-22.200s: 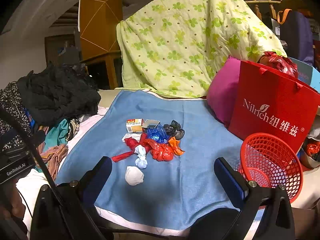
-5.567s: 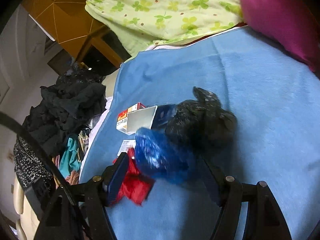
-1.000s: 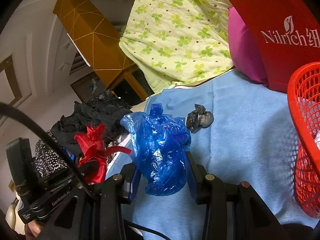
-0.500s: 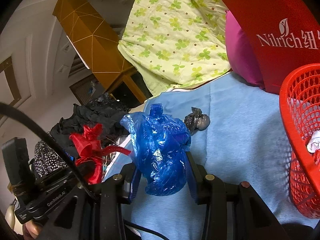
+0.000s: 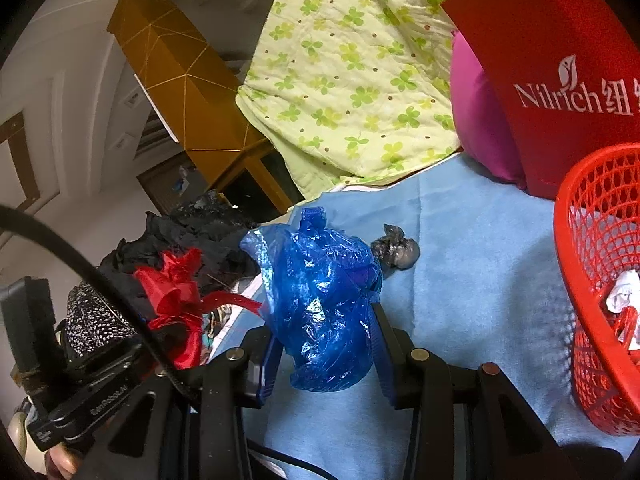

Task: Collect trash
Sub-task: 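Carry the blue bag and red ribbon toward the red mesh basket, then bring the blue bag and red ribbon above the red mesh basket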

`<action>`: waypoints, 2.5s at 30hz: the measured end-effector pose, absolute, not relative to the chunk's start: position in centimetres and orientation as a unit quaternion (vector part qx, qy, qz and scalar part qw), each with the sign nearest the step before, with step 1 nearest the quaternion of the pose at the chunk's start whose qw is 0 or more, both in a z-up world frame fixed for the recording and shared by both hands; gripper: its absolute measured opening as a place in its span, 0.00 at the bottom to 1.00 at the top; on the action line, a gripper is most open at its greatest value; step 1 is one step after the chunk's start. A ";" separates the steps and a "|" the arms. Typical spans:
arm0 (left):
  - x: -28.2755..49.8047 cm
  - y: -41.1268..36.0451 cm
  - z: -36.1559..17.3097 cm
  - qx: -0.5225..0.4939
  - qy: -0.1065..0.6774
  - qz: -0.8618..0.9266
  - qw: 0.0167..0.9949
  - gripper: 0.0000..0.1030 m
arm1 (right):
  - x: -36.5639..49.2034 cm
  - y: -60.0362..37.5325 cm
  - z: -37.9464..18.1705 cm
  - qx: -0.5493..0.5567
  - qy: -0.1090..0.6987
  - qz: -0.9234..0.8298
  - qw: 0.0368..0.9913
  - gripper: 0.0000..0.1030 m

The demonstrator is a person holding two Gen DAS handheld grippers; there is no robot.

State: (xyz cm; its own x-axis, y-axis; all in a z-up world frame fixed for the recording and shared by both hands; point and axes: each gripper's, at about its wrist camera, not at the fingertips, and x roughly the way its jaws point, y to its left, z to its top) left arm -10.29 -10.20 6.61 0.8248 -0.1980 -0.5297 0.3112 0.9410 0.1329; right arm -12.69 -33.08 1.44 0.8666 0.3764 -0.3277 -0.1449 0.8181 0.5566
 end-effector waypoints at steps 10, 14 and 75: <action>-11.3 -9.7 8.1 0.101 0.246 -0.137 0.954 0.17 | -15.2 -31.7 5.6 0.242 0.190 0.149 0.940 0.42; -11.7 -9.8 8.7 0.099 0.240 -0.138 0.956 0.17 | -16.3 -31.3 6.9 0.230 0.180 0.147 0.945 0.42; -14.6 -16.9 10.2 0.146 0.224 -0.202 0.942 0.17 | -27.8 -38.0 10.1 0.240 0.091 0.057 0.965 0.42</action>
